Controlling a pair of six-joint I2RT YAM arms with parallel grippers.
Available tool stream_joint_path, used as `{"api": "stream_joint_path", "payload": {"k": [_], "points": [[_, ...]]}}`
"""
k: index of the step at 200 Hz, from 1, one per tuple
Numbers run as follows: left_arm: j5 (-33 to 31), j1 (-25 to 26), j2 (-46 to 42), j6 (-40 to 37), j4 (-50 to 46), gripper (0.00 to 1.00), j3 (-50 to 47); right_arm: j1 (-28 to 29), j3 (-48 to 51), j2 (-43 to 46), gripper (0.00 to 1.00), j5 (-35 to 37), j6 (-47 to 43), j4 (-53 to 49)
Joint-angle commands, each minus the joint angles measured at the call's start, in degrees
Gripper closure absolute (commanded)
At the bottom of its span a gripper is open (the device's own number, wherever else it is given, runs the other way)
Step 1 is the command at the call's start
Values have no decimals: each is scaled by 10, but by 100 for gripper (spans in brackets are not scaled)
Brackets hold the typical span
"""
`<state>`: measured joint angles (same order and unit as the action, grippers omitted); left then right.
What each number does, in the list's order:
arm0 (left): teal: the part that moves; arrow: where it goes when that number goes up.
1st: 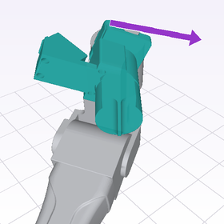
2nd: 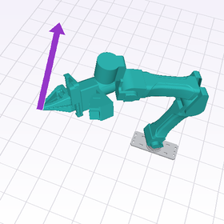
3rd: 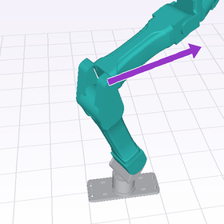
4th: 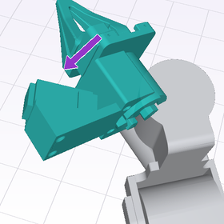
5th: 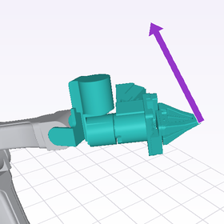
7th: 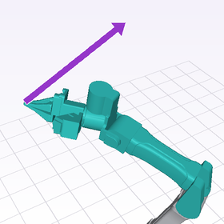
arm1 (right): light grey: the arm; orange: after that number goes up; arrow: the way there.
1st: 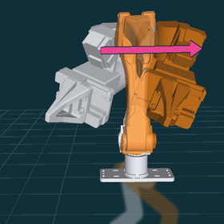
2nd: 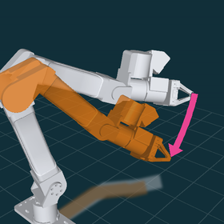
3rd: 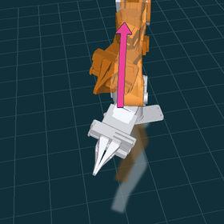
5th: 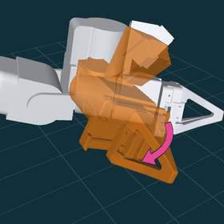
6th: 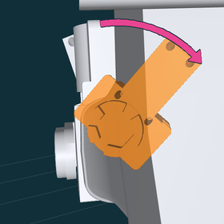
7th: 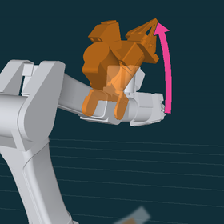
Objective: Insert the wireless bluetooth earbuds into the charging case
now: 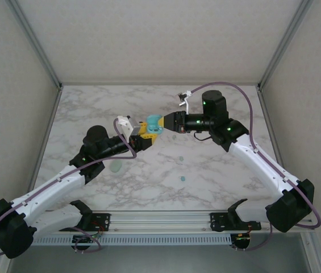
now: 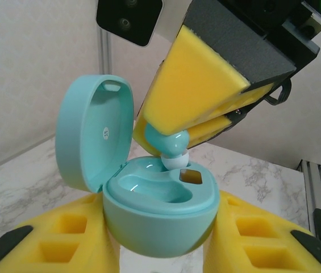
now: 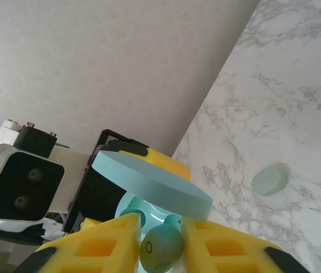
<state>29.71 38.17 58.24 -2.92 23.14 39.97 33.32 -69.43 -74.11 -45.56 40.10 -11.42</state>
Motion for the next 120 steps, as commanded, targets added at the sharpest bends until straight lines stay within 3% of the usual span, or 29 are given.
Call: {"api": "stream_joint_path", "payload": {"k": [1,50,96,120], "points": [[12,8,-1,14,43,82,13,6,-16,11,71,22,-27,-32],[11,8,-2,13,38,82,12,6,-31,16,63,35,-35,-51],[8,8,-1,12,36,82,11,6,-42,21,62,45,-25,-64],[2,9,-1,8,27,82,12,6,-44,28,54,46,-20,-69]]}}
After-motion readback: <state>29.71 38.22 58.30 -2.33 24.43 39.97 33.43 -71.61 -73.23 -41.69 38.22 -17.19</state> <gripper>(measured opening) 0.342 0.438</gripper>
